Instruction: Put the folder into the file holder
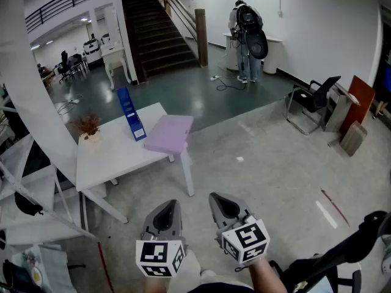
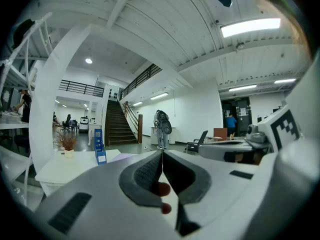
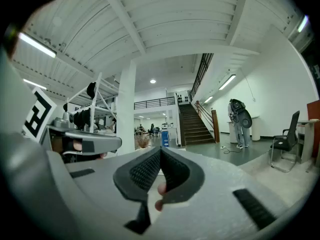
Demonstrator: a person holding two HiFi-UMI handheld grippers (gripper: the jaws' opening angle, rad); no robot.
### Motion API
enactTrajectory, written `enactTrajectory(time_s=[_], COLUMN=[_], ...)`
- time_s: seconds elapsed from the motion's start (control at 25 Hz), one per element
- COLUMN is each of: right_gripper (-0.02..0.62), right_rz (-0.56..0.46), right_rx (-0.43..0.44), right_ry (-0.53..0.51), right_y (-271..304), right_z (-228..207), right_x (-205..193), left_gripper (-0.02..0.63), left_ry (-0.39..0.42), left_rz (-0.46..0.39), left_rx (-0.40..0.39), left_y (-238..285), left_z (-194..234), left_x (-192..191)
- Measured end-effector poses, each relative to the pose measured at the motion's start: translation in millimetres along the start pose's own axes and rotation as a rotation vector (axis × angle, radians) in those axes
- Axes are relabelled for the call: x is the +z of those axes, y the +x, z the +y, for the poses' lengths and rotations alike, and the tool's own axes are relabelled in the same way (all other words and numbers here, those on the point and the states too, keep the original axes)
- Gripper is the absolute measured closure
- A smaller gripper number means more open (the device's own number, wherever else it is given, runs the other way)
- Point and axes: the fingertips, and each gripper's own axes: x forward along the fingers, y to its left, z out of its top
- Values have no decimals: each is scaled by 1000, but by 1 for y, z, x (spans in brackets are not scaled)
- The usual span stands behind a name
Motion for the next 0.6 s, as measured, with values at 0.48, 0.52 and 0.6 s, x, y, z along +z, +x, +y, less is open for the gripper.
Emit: enactTrajectory(time_s=[0.48, 0.52, 0.6], right_gripper=[595, 595, 595], right_rz=[-14, -14, -8], right_rx=[-7, -4, 0], right_ry=[64, 59, 45], right_y=[7, 10, 15], right_z=[-11, -12, -13], right_x=[-1, -1, -1], left_gripper=[601, 601, 600], left_ry=[6, 5, 3], left_rz=[2, 1, 0], left_rx=[1, -1, -6], left_y=[12, 15, 20], left_z=[4, 5, 6], left_x=[0, 1, 2])
